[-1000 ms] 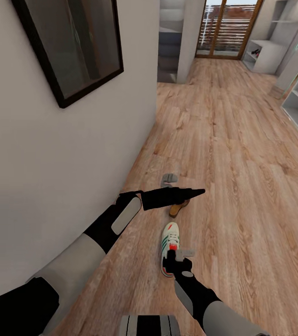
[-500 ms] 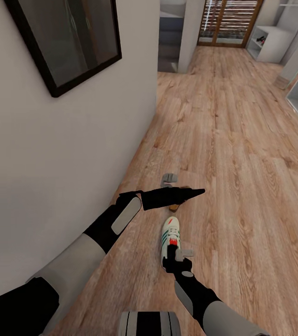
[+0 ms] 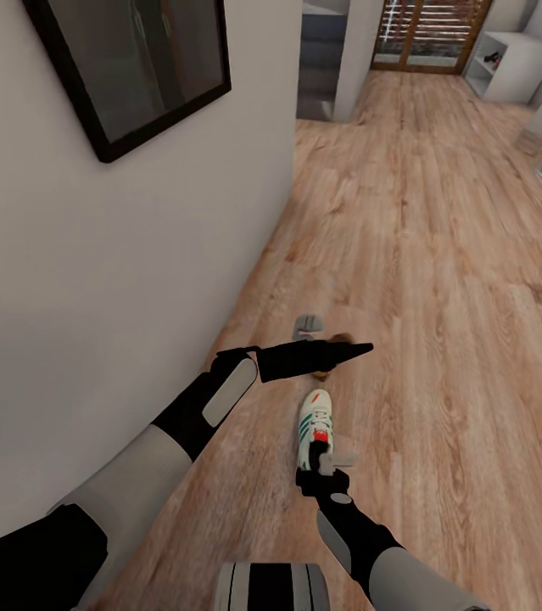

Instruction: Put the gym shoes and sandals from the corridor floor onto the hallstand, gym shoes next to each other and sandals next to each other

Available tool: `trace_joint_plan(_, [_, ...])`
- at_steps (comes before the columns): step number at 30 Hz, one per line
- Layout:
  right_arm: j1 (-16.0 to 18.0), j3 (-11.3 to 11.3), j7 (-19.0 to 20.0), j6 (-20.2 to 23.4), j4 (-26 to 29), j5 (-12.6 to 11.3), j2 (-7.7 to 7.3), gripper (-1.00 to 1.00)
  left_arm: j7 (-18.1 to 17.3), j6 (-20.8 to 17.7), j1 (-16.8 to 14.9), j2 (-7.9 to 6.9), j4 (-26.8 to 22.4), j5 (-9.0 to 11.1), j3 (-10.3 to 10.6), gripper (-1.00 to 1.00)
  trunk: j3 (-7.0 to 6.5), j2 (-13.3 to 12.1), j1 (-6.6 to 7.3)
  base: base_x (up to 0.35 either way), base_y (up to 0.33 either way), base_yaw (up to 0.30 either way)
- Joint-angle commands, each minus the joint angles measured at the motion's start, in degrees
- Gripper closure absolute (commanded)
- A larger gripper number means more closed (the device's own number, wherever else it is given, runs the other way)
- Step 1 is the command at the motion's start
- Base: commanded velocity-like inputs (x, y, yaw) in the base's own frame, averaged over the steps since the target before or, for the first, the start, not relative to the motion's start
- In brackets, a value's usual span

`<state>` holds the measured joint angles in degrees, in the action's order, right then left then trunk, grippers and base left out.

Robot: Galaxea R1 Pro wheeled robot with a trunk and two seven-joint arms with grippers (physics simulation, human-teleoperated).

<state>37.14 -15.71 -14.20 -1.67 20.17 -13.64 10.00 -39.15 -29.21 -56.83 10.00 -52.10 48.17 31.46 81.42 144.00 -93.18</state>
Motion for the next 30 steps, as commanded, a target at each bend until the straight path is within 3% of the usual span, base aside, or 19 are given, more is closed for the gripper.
trace_joint_plan(1, [0.0,-0.4,-0.4,-0.2,0.0,-0.5,0.0,-1.0,0.0,-0.5,0.0,0.0,0.0,0.5,0.0,-1.0,0.09,0.0,0.01,0.0,0.0,0.123])
trace_joint_plan(11, [0.0,-0.4,-0.4,-0.2,0.0,-0.5,0.0,-1.0,0.0,-0.4,0.0,0.0,0.0,0.5,0.0,-1.0,2.46,0.1,-0.22,0.0,0.0,0.017])
trace_joint_plan(30, [0.0,-0.4,-0.4,-0.2,0.0,-0.5,0.0,-1.0,0.0,-0.3,0.0,0.0,-0.2,0.4,0.1,-1.0,3.78,0.1,-0.22,0.0,0.0,0.0])
